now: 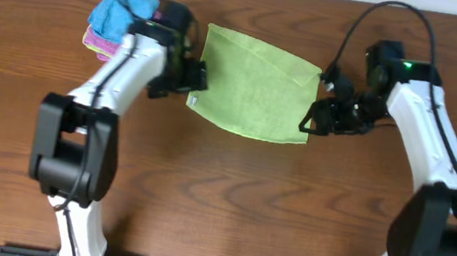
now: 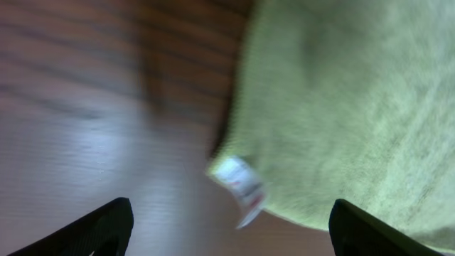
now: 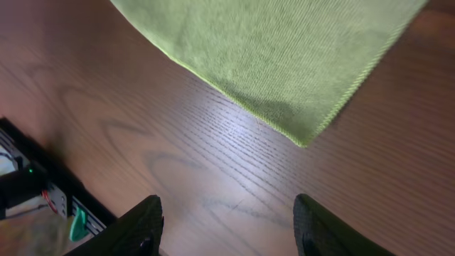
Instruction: Fold the cloth
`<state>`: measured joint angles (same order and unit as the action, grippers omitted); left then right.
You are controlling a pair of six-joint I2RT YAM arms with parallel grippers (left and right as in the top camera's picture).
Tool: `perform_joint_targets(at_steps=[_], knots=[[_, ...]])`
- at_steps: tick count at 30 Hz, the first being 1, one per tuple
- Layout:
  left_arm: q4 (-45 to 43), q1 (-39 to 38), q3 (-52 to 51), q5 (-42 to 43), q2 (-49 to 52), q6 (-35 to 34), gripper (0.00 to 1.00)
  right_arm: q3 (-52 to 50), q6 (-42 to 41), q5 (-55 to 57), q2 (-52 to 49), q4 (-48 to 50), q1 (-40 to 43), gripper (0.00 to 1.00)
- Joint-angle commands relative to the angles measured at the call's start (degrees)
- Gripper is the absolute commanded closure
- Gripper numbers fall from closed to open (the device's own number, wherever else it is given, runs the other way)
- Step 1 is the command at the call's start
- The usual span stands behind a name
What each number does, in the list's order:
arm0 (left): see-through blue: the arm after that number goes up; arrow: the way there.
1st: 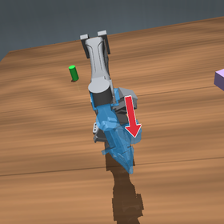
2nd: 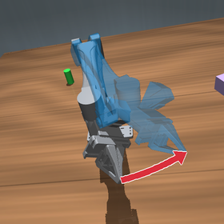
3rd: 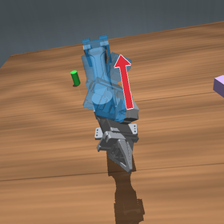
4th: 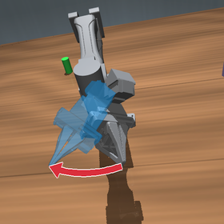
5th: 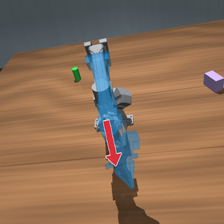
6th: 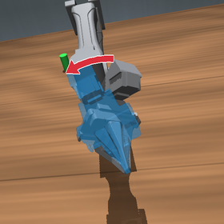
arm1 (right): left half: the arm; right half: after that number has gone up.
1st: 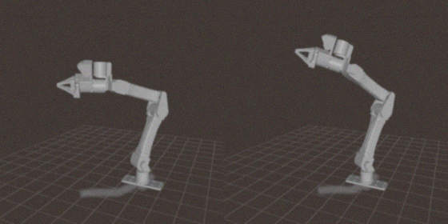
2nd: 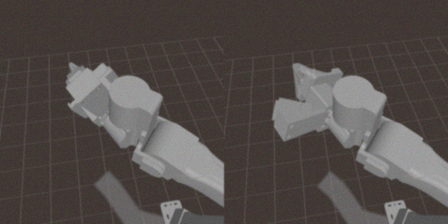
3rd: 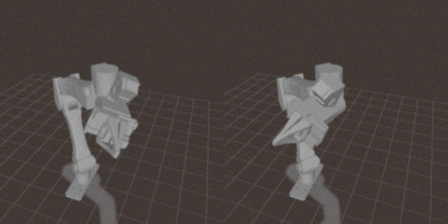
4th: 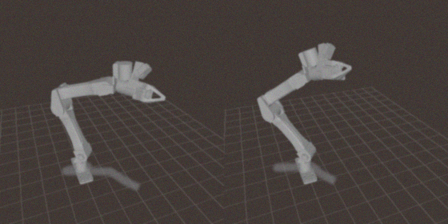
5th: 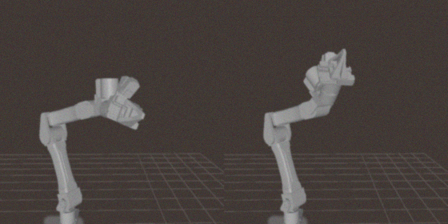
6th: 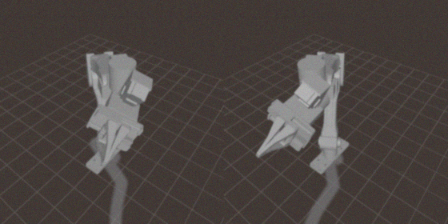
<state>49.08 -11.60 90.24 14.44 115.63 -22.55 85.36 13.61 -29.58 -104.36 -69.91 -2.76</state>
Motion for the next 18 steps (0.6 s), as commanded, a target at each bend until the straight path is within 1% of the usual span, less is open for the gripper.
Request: perform_joint_targets(at_steps=[1,4,6,9,13,18], knots=[[-0.26,3.69,-0.13,2.93,-0.74,-0.61,0.11,-0.13,-1.14,-0.48,3.50,-0.15,1.22,0.41],[-4.04,5.51,-0.15,8.13,0.44,-0.55,0.12,-0.15,-1.18,-0.92,5.38,-0.22,1.62,0.41],[-5.53,5.55,-0.17,9.77,1.31,-0.59,0.14,-0.15,-1.16,-1.64,5.79,-0.39,1.62,0.41],[-7.34,5.09,-0.20,11.91,3.43,-0.59,0.14,-0.15,-1.14,-3.65,5.86,-1.09,1.62,0.41],[-8.48,5.11,-0.20,16.17,6.88,-0.63,0.13,-0.15,-0.24,-4.17,5.88,-2.49,1.62,0.41],[-9.03,5.31,-0.20,18.53,9.55,-0.55,0.12,-0.15,0.68,-4.33,5.90,-3.58,2.32,0.42]])
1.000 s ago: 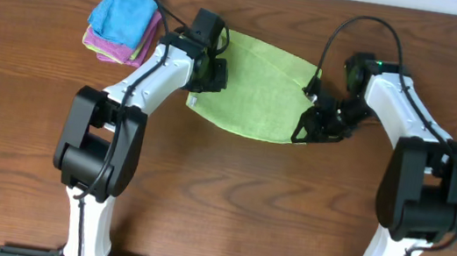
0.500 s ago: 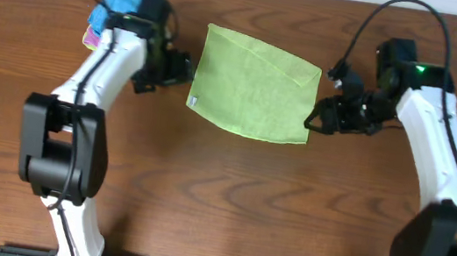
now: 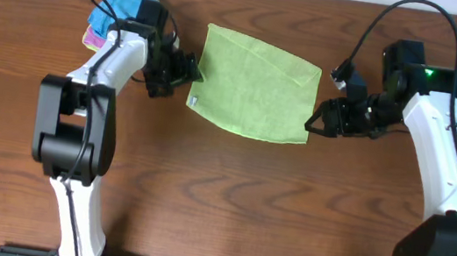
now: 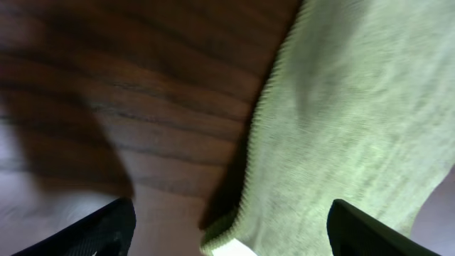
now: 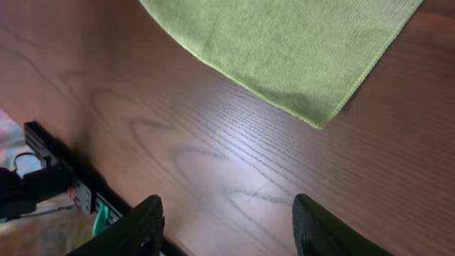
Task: Fold the cloth
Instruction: 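Move both grippers down to the cloth's lower corners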
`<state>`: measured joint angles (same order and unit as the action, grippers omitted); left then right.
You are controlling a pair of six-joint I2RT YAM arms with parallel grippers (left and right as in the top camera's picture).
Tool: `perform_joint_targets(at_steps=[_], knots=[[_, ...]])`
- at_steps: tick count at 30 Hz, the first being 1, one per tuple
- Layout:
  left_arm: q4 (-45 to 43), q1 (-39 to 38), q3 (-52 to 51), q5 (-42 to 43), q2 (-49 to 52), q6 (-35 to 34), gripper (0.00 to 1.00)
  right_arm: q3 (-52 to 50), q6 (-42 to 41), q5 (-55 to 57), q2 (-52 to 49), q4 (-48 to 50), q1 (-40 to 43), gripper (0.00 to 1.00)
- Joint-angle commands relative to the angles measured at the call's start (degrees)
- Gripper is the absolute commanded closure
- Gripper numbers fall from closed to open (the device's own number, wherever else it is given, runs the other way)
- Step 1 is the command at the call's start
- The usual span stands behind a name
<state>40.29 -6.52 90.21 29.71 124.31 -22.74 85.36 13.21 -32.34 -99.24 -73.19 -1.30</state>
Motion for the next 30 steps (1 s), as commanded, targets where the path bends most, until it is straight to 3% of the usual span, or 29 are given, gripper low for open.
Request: perform_joint_targets(at_steps=[1,14,30], knots=[[-0.39,0.22,-0.17,3.43,1.07,-0.42,0.12,-0.15,1.07,-1.57,0.79,-0.37,1.01,0.41],[-4.94,-0.81,-0.46,7.15,2.54,-1.11,0.12,-0.15,1.01,-1.79,0.79,-0.98,1.51,0.41],[-2.62,-2.05,-0.48,24.48,6.97,0.31,0.17,-0.15,0.98,-1.75,0.79,-1.88,1.51,0.41]])
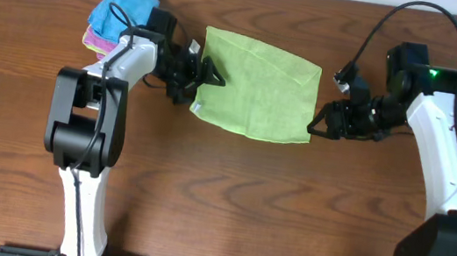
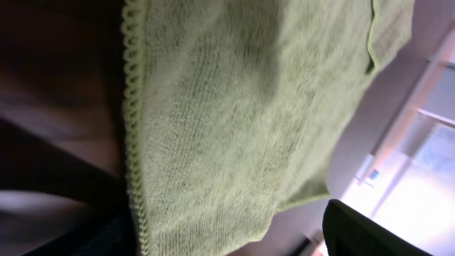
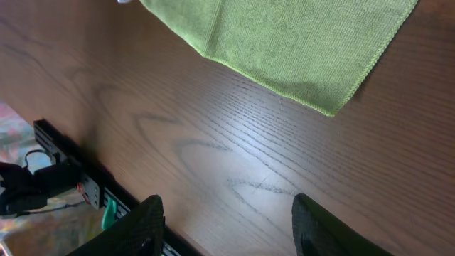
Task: Fold the cloth
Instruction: 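Move both grippers down to the cloth's lower corners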
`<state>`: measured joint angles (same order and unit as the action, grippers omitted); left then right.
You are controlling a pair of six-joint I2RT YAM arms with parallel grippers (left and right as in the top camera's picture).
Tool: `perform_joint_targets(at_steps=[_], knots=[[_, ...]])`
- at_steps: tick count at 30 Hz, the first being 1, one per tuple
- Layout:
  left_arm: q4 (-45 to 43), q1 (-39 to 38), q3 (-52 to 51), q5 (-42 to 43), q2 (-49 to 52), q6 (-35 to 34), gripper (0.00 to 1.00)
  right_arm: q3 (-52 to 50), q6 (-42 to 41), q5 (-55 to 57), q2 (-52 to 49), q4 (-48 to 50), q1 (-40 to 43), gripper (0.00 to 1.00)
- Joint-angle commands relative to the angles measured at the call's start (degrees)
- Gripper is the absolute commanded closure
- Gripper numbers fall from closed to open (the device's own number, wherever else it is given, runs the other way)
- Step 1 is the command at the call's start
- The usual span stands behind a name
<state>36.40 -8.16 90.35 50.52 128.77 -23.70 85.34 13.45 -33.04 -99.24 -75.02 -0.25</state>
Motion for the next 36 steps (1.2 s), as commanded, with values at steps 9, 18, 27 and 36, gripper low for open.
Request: perform_joint_targets(at_steps=[9,18,27,36], knots=[[10.84,-0.22,-0.61,8.68,2.27,7.48,0.18,-0.13,0.20,0.92,0.79,-0.87,0.44,0.41],[17.94,2.27,-0.61,7.26,-0.68,13.90,0.20,-0.46,-0.70,2.47,0.79,-1.22,0.37,0.42],[17.68,1.38,-0.61,4.46,-0.72,14.95,0.19,-2.71,-4.24,2.64,0.76,1.33,-0.22,0.41],[17.09,1.27,-0.61,-0.02,-0.63,16.48,0.24,-17.07,-13.90,2.60,0.76,15.91,-0.46,0.42]])
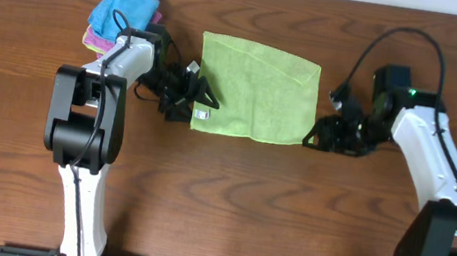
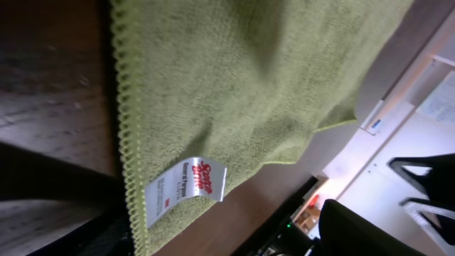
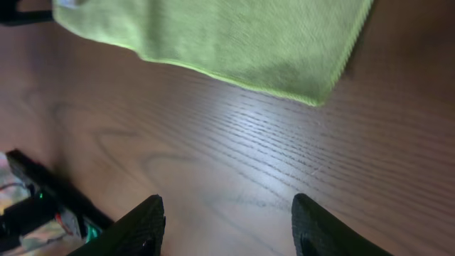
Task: Fold the cloth
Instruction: 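Move both grippers down to the cloth's lower corners, then grasp the green cloth's lower corners with both grippers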
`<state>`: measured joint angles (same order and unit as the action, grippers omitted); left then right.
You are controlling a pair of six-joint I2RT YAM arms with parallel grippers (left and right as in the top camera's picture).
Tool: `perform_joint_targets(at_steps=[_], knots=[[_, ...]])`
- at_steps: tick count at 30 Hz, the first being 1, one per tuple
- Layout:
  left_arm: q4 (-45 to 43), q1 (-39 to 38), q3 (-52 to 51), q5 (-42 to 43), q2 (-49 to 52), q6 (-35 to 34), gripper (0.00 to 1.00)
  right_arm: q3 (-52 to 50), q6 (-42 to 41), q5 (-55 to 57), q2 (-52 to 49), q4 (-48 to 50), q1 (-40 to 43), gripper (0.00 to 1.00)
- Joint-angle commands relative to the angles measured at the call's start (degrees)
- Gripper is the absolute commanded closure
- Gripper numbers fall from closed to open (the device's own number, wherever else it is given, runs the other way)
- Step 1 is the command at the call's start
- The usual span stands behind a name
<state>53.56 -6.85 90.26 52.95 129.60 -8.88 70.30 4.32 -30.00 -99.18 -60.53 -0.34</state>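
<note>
A lime-green cloth (image 1: 256,87) lies spread flat on the wooden table (image 1: 228,199), with a white tag (image 2: 186,186) at its near-left corner. My left gripper (image 1: 189,105) sits low at that corner, open. In the left wrist view (image 2: 224,236) the cloth's edge and tag lie between its spread fingers. My right gripper (image 1: 310,140) is open just off the near-right corner (image 3: 313,99). In the right wrist view (image 3: 227,213) only bare wood lies between its fingers.
A small stack of blue and pink cloths (image 1: 118,12) lies at the far left, beside the left arm's forearm. The black base rail runs along the near edge of the table.
My left gripper has gone from the cloth's left edge to its near-left corner. The cloth's left side now lies straighter, with the tag showing. My right gripper has shifted slightly nearer.
The cloth first lay skewed, with both open grippers at its near corners. My left gripper then stood left of the cloth, later at its left edge, and now at the near-left corner. The cloth now lies squarer. My right gripper stayed open by the near-right corner.
</note>
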Motion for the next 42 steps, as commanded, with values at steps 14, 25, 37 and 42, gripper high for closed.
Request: perform_joint_targets(at_steps=[14,25,37,42], knots=[[-1.84,-3.06,-2.34,-6.23,-1.46,2.64,0.94,-4.44,-10.60,2.73,0.70,5.62,-0.37,0.39],[0.31,-0.35,-3.06,-7.50,-1.46,5.66,0.94,-9.94,-16.31,5.14,0.70,13.64,-0.37,0.38],[2.78,0.87,-3.06,-7.48,-1.46,8.11,0.94,-17.70,-25.79,5.35,0.70,28.09,-0.50,0.39],[2.78,0.87,-3.06,-7.48,-1.46,8.11,0.94,-19.19,-29.20,5.35,0.70,32.79,-0.50,0.40]])
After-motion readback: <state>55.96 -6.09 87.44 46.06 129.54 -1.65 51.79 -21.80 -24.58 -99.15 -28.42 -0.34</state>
